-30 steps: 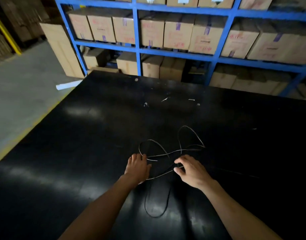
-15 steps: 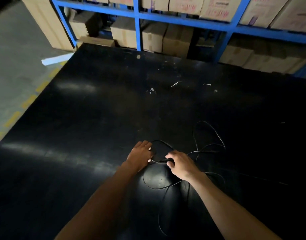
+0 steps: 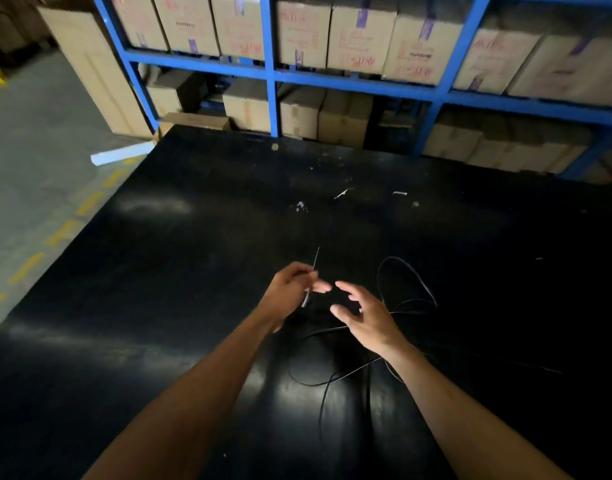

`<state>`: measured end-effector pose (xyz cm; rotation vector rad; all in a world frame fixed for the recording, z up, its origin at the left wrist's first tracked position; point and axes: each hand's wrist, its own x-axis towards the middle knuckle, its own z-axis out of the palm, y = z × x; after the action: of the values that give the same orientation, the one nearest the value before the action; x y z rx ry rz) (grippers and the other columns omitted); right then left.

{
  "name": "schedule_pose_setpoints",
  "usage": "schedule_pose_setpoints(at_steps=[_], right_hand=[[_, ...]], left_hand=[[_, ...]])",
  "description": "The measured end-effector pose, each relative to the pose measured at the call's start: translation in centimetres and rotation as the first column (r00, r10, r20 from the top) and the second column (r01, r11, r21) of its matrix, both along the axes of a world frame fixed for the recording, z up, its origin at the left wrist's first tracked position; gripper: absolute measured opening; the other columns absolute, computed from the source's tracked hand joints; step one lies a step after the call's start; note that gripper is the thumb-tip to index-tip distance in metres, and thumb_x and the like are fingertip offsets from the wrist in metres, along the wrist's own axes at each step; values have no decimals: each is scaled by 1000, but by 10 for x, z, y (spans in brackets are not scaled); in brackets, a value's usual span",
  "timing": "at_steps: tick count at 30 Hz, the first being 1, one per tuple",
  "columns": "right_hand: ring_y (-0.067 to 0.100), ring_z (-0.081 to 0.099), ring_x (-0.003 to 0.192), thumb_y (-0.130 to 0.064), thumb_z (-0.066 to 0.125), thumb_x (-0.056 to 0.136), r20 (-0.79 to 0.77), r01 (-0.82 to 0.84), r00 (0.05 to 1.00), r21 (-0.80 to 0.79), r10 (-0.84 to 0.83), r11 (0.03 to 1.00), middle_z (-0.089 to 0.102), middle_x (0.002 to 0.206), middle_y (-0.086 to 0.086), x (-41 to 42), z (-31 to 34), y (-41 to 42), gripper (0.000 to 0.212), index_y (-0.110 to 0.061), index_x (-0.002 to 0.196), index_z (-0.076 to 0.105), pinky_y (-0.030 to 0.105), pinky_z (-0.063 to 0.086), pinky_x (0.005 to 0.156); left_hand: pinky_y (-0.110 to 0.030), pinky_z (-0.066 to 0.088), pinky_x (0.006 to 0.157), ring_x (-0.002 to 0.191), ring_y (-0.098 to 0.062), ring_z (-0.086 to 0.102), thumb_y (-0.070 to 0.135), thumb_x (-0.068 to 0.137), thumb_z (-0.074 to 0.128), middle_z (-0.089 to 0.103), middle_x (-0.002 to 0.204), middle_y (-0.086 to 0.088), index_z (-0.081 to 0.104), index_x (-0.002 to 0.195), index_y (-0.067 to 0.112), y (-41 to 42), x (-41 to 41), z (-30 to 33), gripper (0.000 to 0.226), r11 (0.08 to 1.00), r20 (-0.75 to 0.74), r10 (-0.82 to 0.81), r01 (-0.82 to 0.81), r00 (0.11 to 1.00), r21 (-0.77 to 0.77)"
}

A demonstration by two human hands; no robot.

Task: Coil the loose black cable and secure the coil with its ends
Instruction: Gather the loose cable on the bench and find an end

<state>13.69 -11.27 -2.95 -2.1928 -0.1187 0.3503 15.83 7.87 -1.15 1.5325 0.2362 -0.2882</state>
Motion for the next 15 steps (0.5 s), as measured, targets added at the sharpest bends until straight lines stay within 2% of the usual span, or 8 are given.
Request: schedule_pose_setpoints(at_steps=[2, 4, 6, 8, 10, 12, 15], right_hand=[[0, 42, 130, -41, 67, 91, 27, -30, 999, 19, 29, 999, 48, 142, -22, -13, 17, -5, 53, -35, 141, 51, 26, 33, 110], [-6, 43, 129, -42, 66, 92, 72, -9, 997, 83, 3, 996, 51, 141, -23, -28, 34, -11, 41, -35, 132, 60, 24, 32, 110], [-7, 56, 117, -40, 65, 94, 58, 46, 997, 204, -59, 978, 66, 125, -16, -40, 49, -15, 26, -31, 118, 68, 21, 40, 104], [-3, 66, 104, -35, 61, 97, 29, 59, 997, 321, -72, 945, 75, 109, -9, -58, 73, -26, 19, -23, 109, 70, 13, 47, 92], [3, 71, 94, -23, 57, 101, 51, 50, 996, 405, -77, 913, 77, 96, 4, -74, 96, -38, 17, -9, 100, 67, 9, 48, 84], [7, 70, 82, -15, 56, 101, 85, 22, 994, 430, -65, 903, 72, 85, 16, -90, 114, -52, 17, -3, 93, 64, 12, 49, 80], [8, 66, 76, -17, 57, 100, 81, -45, 997, 399, 14, 916, 68, 76, 10, -112, 126, -76, 18, -6, 89, 66, 18, 47, 84]], left_hand=[[-34, 46, 100, 111, -21, 69, 18, 100, 54, 78, 106, -9, 60, 108, 9, -20, -5, 21, 14, 987, 7, -14, 15, 1000, -159], [-40, 38, 109, 124, -21, 61, 19, 100, 50, 75, 116, -6, 61, 110, 8, -40, -13, 46, 18, 961, 46, -31, 42, 998, -273], [-36, 38, 107, 125, -17, 59, 18, 101, 47, 73, 122, -5, 61, 107, 6, -55, -19, 65, 19, 929, 59, -27, 46, 998, -368], [-35, 34, 107, 126, -16, 56, 18, 102, 44, 71, 126, -4, 57, 105, 8, -69, -30, 86, 17, 903, 79, -51, 80, 996, -423], [-45, 20, 117, 133, -18, 49, 25, 101, 42, 69, 130, -4, 52, 108, 10, -81, -39, 101, 20, 881, 93, -94, 126, 991, -456], [-53, 17, 119, 135, -24, 47, 38, 98, 45, 67, 132, -8, 50, 109, 13, -92, -46, 116, 28, 845, 77, -137, 157, 988, -511], [-56, 22, 118, 138, -30, 47, 53, 93, 49, 61, 140, -8, 53, 136, 18, -109, -61, 140, 56, 754, 107, -213, 233, 971, -614]])
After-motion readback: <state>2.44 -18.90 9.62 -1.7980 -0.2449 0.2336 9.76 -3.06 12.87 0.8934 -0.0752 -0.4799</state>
